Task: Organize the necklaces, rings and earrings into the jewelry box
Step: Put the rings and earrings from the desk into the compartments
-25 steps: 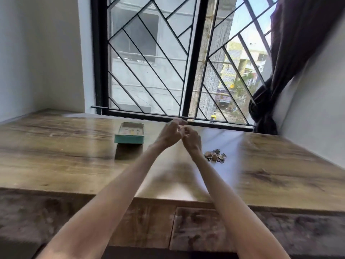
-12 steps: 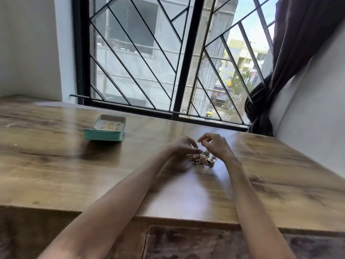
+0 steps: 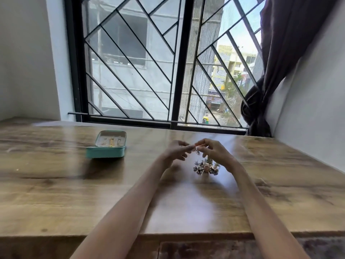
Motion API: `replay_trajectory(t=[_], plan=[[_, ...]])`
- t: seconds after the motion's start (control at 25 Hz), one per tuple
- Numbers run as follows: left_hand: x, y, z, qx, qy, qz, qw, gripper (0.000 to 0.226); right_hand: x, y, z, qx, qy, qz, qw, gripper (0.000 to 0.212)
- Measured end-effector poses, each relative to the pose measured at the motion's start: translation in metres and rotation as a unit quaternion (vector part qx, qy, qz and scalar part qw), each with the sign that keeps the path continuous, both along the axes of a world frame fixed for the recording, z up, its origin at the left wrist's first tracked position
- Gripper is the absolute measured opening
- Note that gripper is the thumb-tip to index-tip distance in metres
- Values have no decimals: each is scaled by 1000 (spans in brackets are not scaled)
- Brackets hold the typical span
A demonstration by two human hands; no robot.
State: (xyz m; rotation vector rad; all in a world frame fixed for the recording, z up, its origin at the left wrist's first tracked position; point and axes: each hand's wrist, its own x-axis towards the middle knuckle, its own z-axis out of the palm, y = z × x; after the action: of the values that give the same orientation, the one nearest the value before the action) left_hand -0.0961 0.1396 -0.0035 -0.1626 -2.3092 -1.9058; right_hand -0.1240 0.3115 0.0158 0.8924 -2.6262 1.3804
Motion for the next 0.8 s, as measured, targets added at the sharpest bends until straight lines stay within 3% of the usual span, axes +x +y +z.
replay_trajectory(t=[0.16,0.36,0.48,0.68,0.8], plan=[[4,-3,2,113,-20,-26,993,12,4,-7,-4,-79,-33,50,995,26],[3,-6,1,182,-41,-46,981,7,1,-8,-11,-145,-45,42,988,21],[3,-5,0,197,-36,-54,978,4,1,-14,-15,-151,-53,48,986,27],[3,-7,-1,201,-50,-77,975,14,-1,-16,-17,-162,-45,36,985,20],[6,-4,0,178,-67,-83,978,11,-2,-19,-20,-132,18,1,991,23]])
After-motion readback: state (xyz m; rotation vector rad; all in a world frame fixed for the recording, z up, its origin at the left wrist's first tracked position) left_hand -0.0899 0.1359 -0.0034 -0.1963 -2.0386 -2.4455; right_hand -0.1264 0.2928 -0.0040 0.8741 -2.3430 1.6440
